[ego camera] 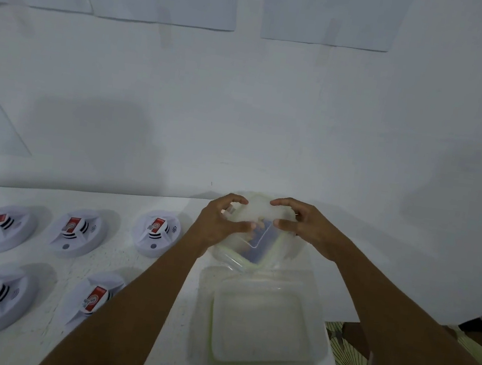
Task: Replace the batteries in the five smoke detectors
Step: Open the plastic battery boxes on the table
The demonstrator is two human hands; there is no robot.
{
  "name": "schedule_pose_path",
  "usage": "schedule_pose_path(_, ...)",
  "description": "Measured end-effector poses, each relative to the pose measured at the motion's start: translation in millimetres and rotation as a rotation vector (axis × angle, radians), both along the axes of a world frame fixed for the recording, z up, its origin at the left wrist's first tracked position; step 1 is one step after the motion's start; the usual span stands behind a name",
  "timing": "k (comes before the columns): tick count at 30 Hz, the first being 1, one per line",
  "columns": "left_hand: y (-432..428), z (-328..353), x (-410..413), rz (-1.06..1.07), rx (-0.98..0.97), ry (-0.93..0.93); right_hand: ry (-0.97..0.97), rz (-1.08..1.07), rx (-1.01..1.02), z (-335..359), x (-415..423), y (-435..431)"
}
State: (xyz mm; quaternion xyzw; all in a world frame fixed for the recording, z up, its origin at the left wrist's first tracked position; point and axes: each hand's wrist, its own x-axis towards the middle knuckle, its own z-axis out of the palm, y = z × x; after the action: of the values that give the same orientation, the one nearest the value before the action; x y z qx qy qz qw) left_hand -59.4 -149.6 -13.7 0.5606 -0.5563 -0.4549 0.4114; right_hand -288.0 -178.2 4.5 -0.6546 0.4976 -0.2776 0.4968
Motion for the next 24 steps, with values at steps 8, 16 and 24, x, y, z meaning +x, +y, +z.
schedule_pose_path(8,34,-5,34,0.071,0.073,-0.015,0.155,-0.292,-0.178,-12,-2,44)
schedule_pose_path(16,44,0,30,0.191,-0.080,0.020,0.176,-0.255,-0.192,-1,-10,50)
schedule_pose_path(24,52,18,40,0.190,-0.048,0.200,-0.030,-0.266,-0.131,18,-19,56)
